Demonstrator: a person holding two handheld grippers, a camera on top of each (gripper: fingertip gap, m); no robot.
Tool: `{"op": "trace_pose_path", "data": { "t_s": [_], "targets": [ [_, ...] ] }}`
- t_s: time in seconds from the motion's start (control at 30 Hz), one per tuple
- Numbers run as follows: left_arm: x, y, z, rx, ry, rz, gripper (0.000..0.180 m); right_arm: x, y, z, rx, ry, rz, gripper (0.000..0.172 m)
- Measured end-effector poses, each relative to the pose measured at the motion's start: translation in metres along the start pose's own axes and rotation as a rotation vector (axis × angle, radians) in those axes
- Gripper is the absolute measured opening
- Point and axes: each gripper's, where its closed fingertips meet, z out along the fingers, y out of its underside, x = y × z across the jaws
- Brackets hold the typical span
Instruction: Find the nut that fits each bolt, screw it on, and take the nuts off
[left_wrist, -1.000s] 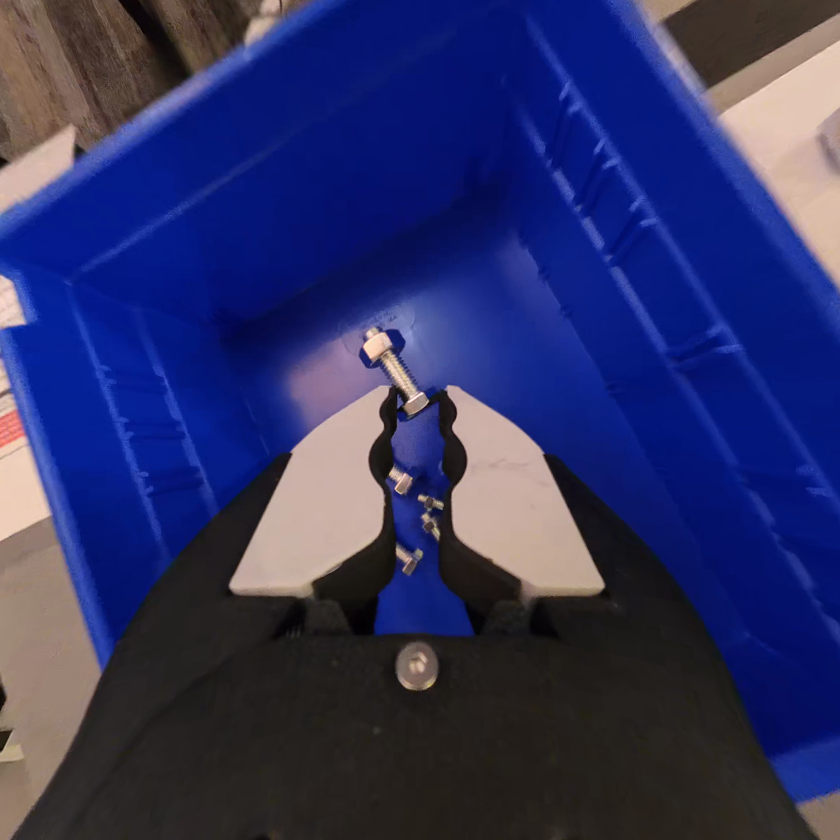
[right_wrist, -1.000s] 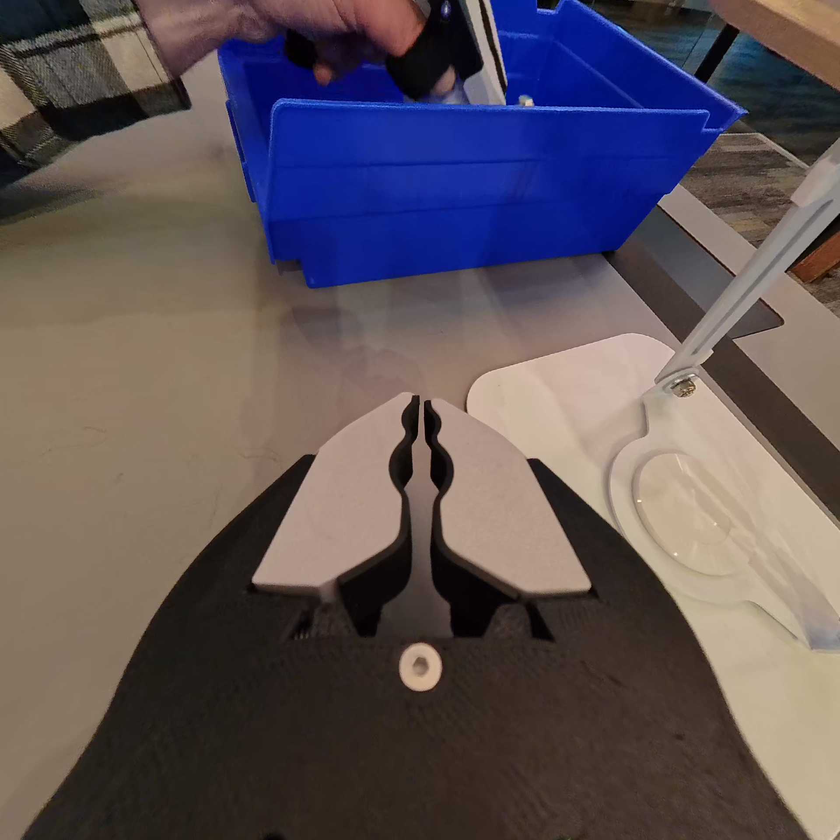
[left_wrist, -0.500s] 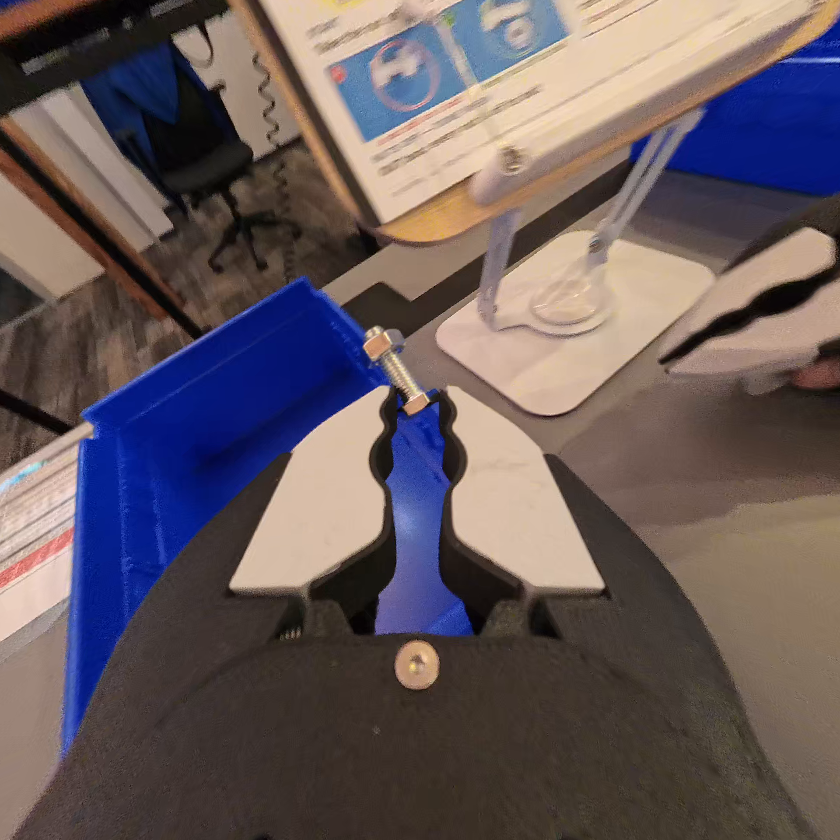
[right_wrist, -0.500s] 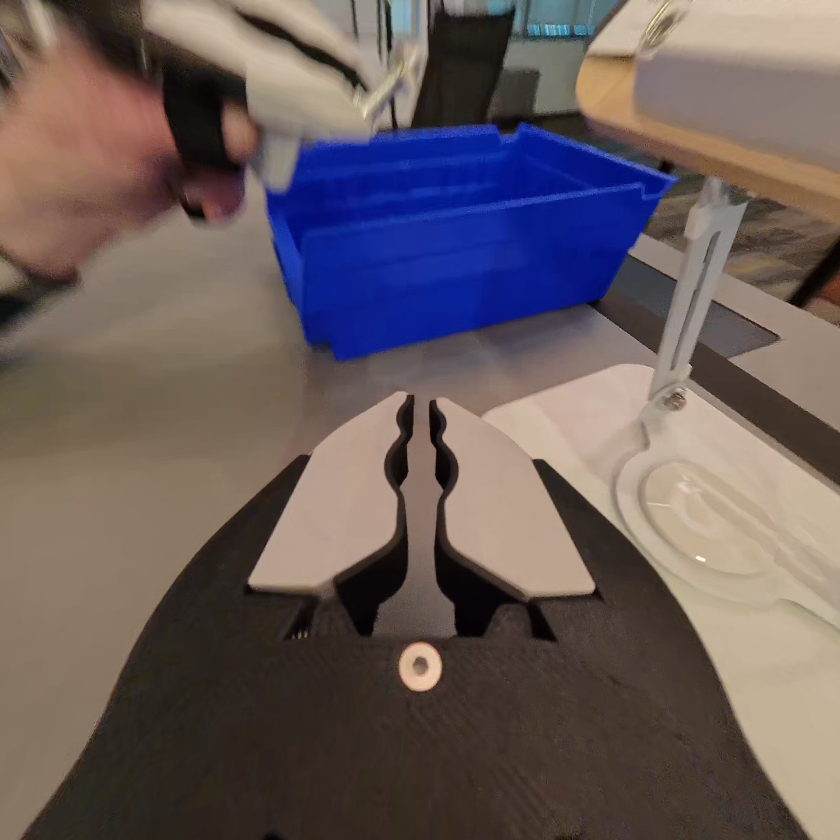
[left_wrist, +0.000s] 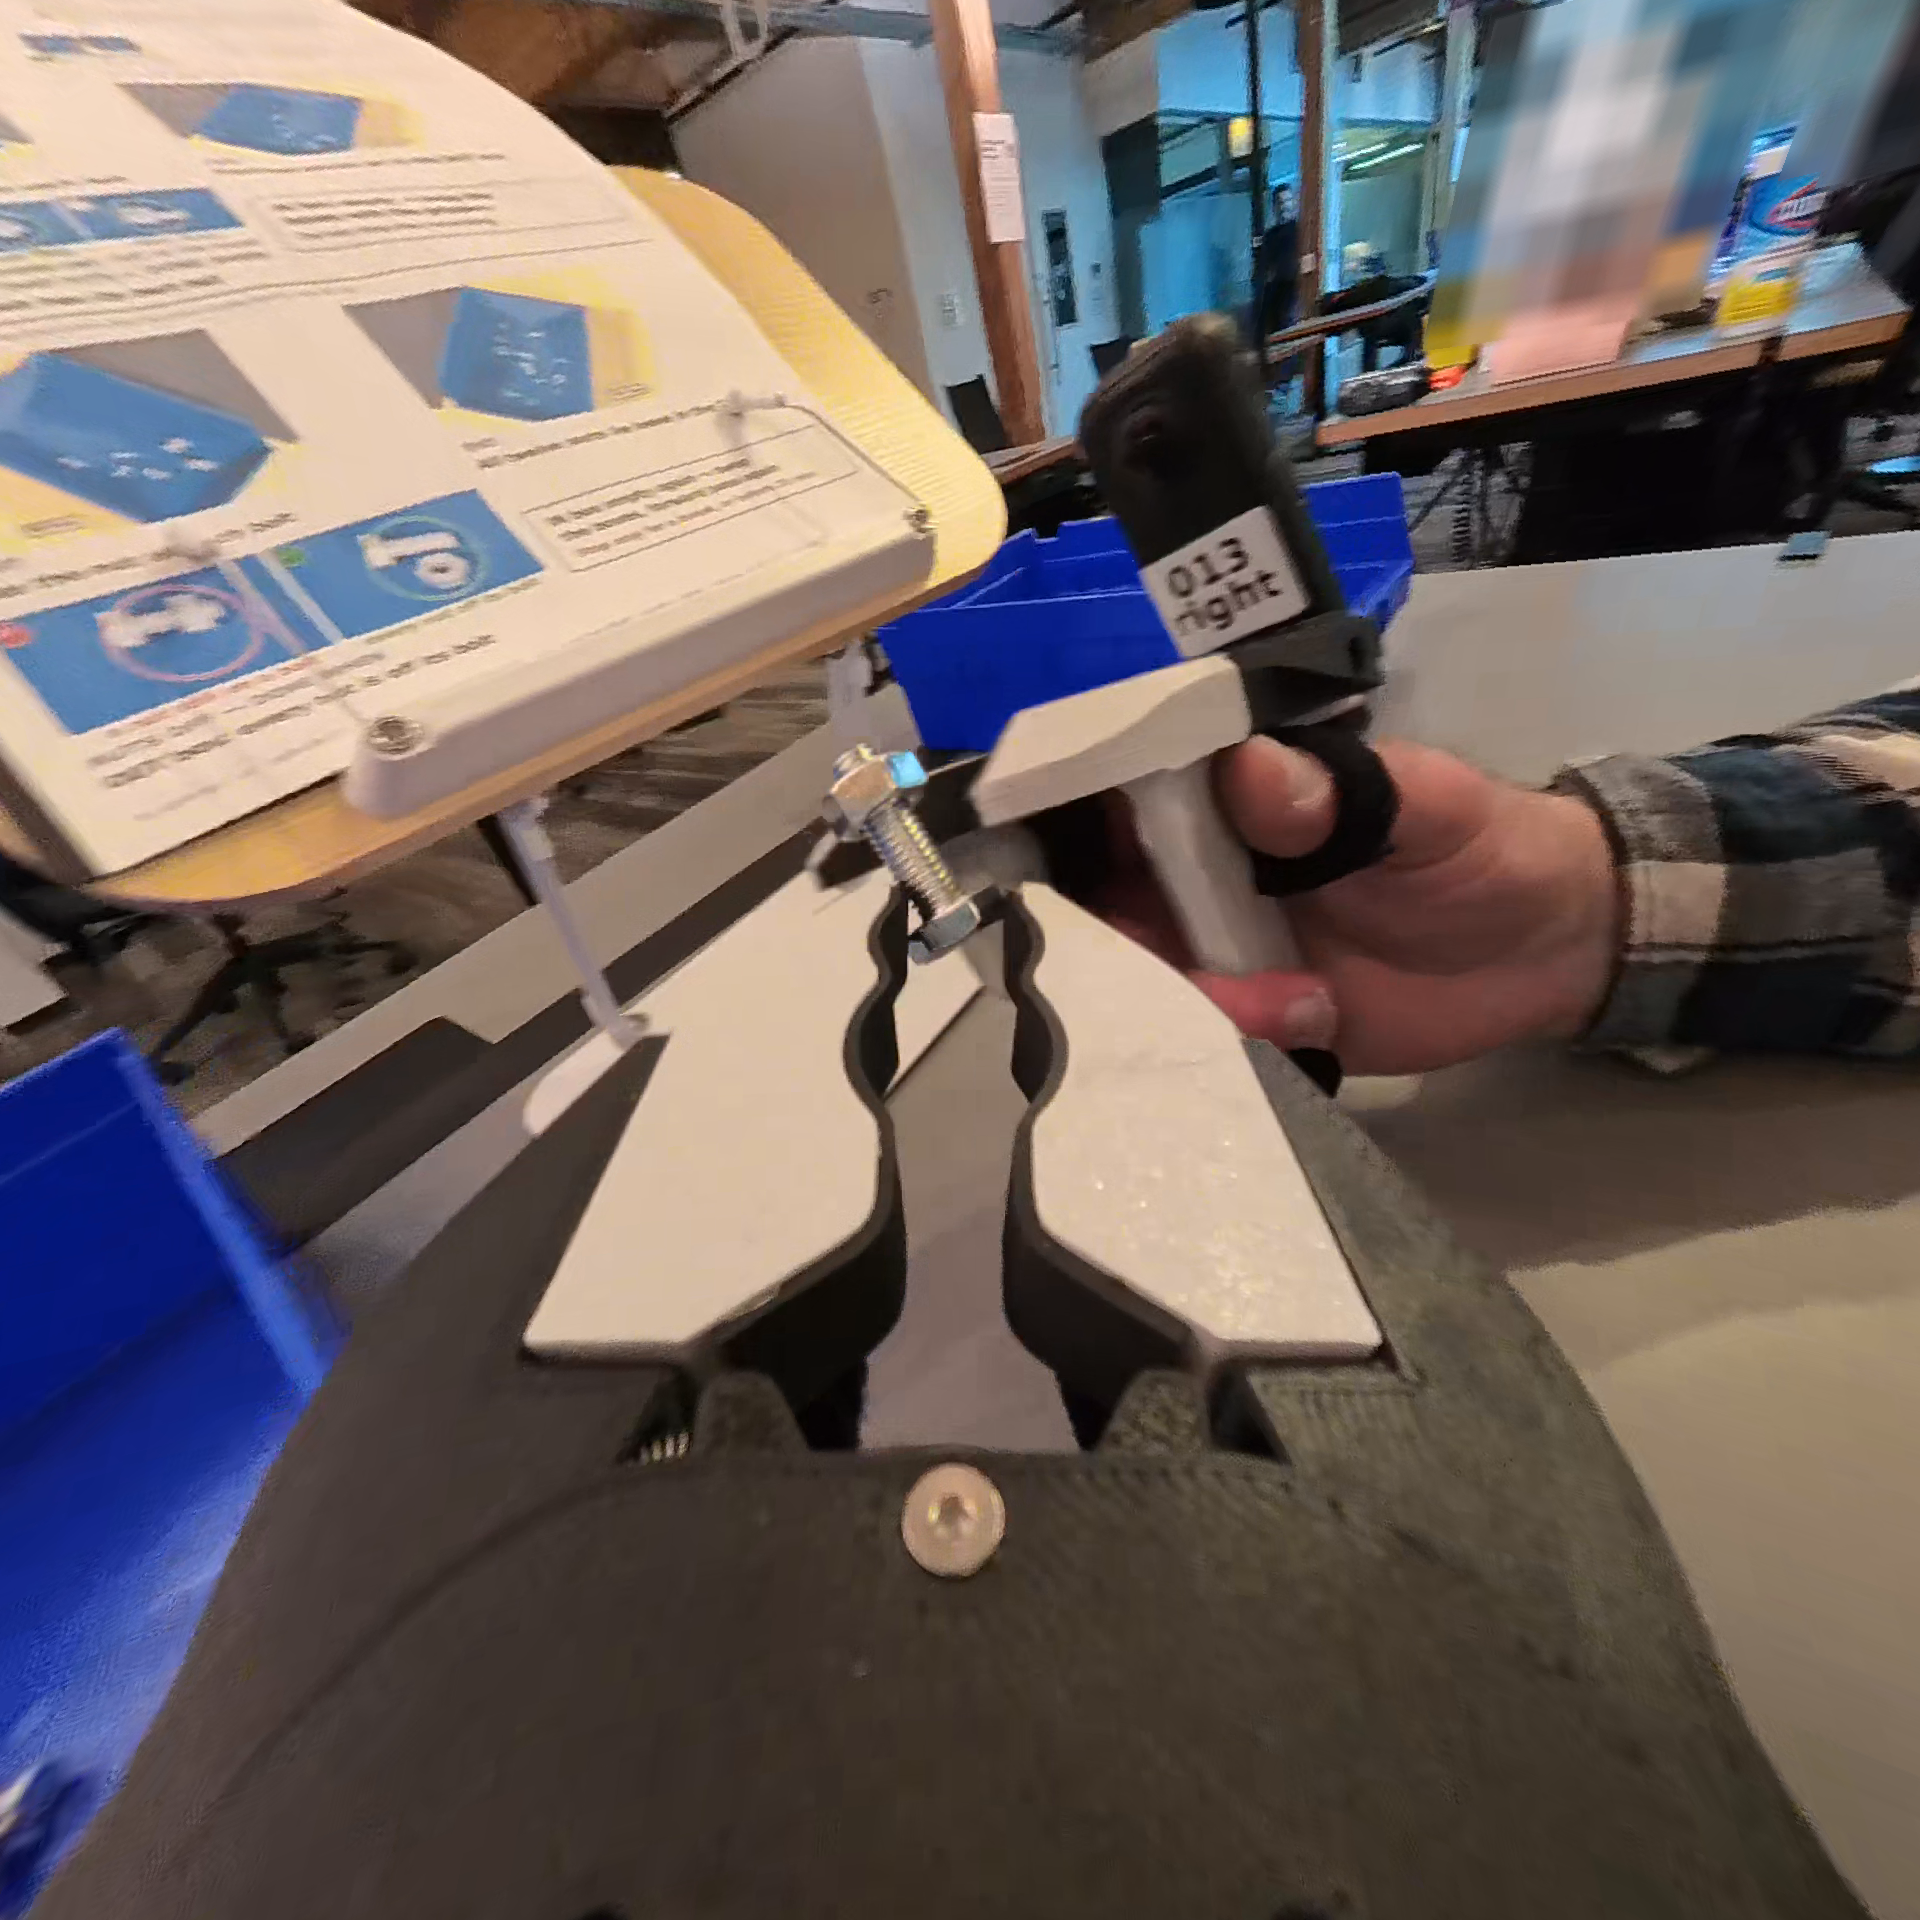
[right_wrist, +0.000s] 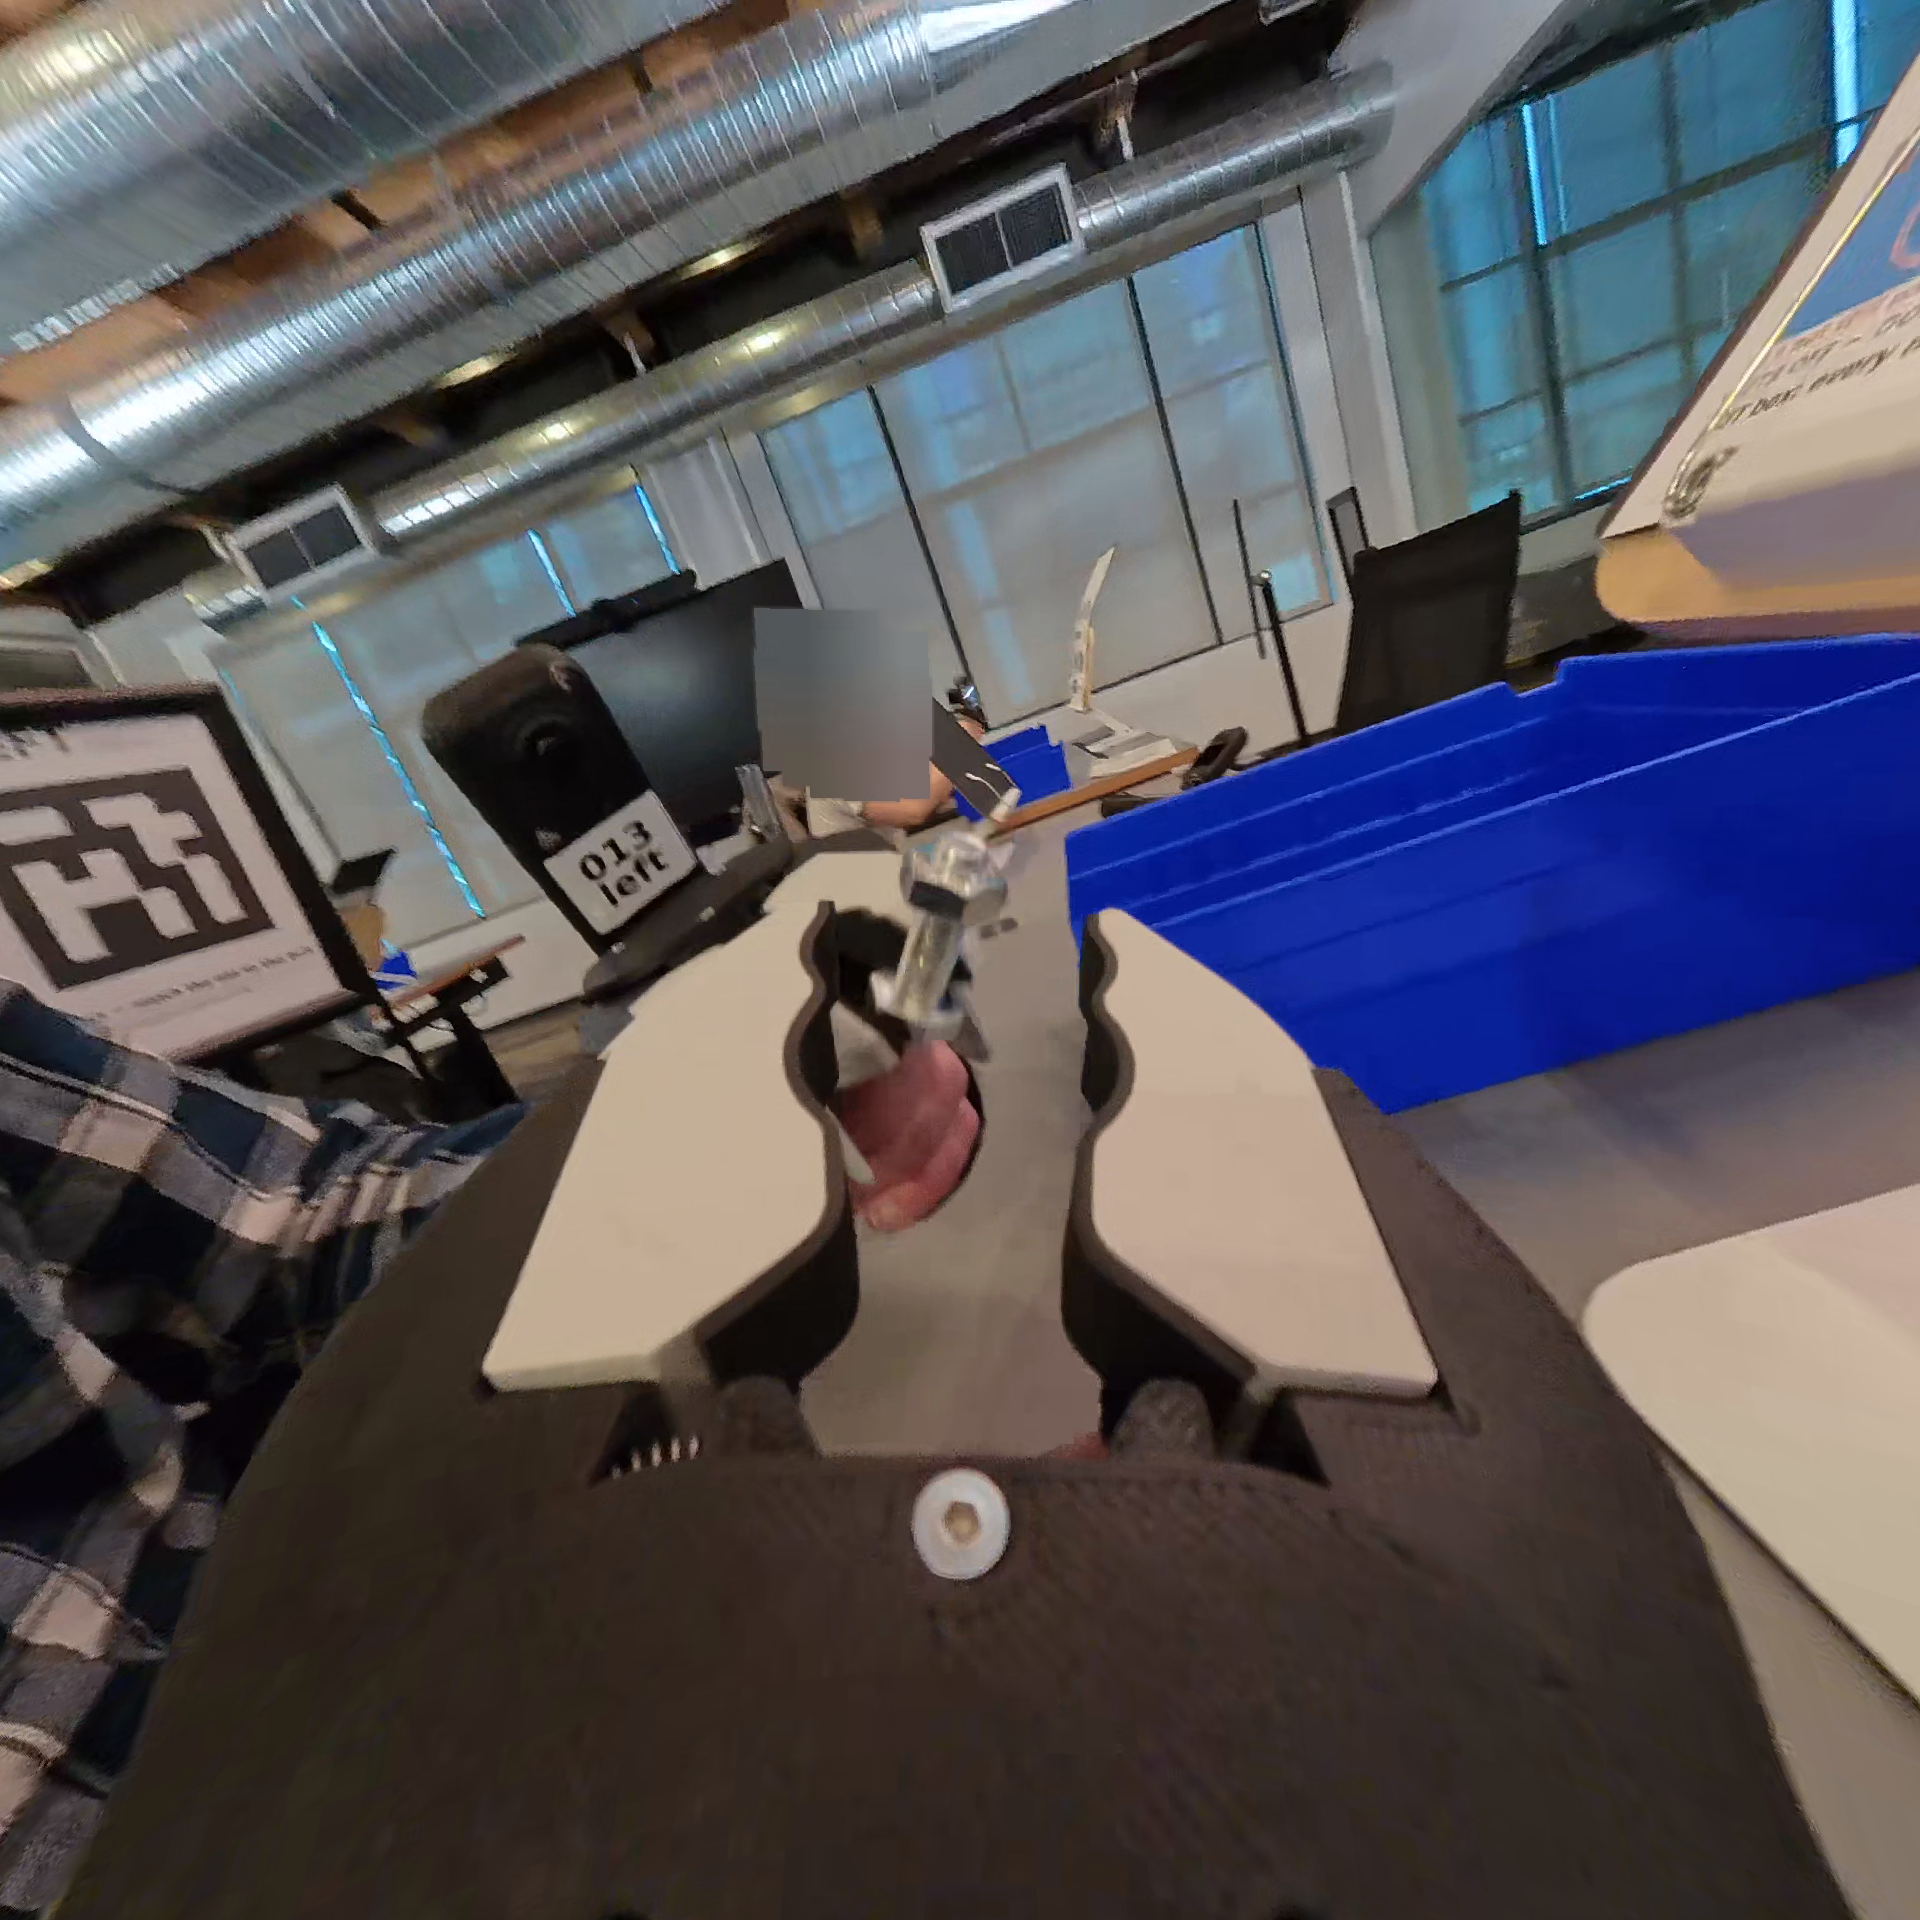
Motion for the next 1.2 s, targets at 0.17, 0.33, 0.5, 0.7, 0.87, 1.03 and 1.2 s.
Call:
{"op": "trace_pose_path", "data": {
  "t_s": [0.17, 0.33, 0.5, 0.7, 0.87, 1.03, 1.2],
  "targets": [
    [0.018, 0.006, 0.014, -0.012, 0.061, 0.017, 0.017, -0.004, -0.003, -0.004, 0.036, -0.077, 0.075, 0.019],
    [0.019, 0.009, 0.016, -0.012, 0.105, -0.053, 0.017, -0.002, 0.000, -0.005, -0.002, -0.069, 0.050, 0.019],
    [0.019, 0.012, 0.012, -0.054, 0.173, -0.187, 0.038, -0.005, 0.000, -0.007, -0.045, -0.068, -0.060, 0.019],
    [0.027, 0.019, 0.013, -0.100, 0.297, -0.354, 0.042, -0.017, 0.004, -0.006, -0.076, -0.133, -0.149, 0.019],
    [0.036, 0.019, 0.013, -0.089, 0.387, -0.414, 0.032, -0.026, 0.010, -0.004, -0.109, -0.182, -0.176, 0.019],
    [0.044, 0.014, 0.009, -0.045, 0.474, -0.429, 0.018, -0.029, 0.015, -0.005, -0.135, -0.220, -0.155, 0.019],
    [0.046, 0.014, 0.009, -0.022, 0.492, -0.428, 0.018, -0.032, 0.016, -0.004, -0.142, -0.227, -0.155, 0.019]
  ]
}}
